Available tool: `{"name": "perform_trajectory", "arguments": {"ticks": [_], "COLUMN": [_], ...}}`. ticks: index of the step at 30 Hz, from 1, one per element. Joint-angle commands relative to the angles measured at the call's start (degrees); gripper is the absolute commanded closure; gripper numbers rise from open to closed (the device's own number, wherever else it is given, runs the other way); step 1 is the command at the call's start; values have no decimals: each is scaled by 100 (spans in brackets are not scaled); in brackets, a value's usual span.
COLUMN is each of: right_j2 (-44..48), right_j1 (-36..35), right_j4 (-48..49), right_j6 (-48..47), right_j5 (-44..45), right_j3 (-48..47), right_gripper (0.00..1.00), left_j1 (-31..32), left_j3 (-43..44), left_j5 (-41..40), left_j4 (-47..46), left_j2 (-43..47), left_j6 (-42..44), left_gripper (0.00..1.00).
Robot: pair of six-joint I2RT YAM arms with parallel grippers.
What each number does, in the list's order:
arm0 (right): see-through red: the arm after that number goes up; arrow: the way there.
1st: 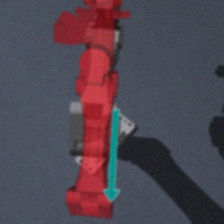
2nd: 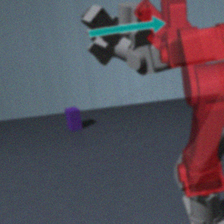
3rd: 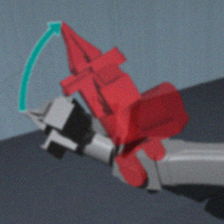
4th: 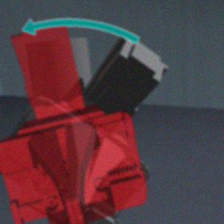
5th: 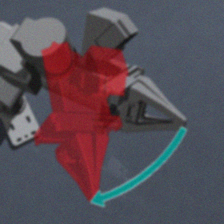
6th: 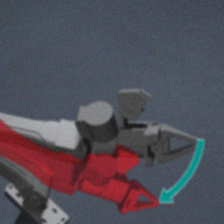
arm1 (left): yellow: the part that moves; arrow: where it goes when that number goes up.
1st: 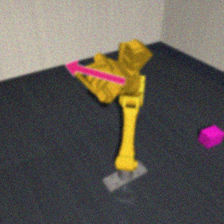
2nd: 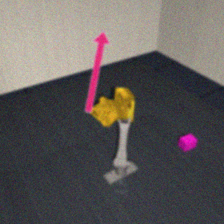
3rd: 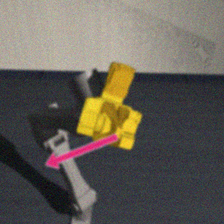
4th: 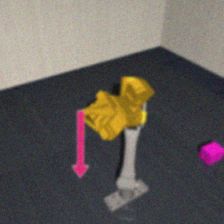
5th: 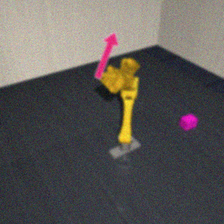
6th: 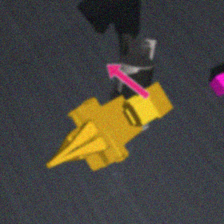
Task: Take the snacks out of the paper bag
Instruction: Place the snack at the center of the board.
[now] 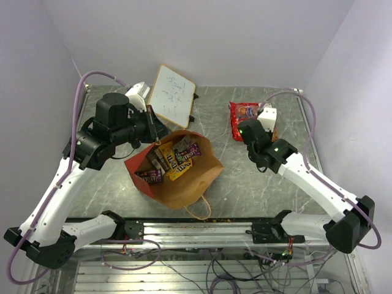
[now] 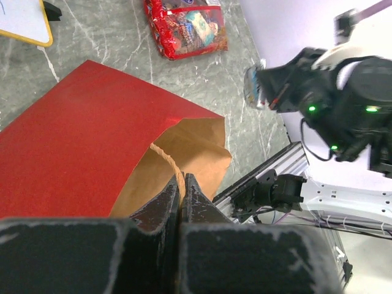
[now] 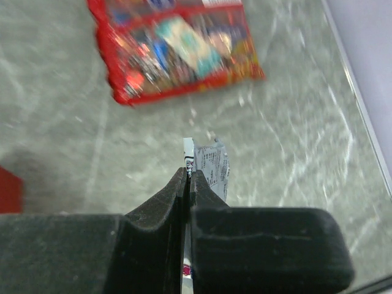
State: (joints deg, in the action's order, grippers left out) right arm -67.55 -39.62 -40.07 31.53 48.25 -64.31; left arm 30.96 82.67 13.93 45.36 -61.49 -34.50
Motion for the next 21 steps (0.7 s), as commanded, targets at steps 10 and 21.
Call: {"name": "perform_trajectory", "arguments": {"ticks": [10,21], "right_j2": [-511,-2465], "right_j1": [2597,3860], "right_j4": [-340,776], "right_j6": [683,1044], "right_j5": [-574,-2221], "right_j3": [1388,61], "right_gripper": [100,89], "left_j1": [33,33], "left_j3": [324,338], "left_j5": [136,444], "left_j4": [80,69], "left_j2": [-81,-112], "left_j6": [-30,-112], "left_gripper": [93,93]}}
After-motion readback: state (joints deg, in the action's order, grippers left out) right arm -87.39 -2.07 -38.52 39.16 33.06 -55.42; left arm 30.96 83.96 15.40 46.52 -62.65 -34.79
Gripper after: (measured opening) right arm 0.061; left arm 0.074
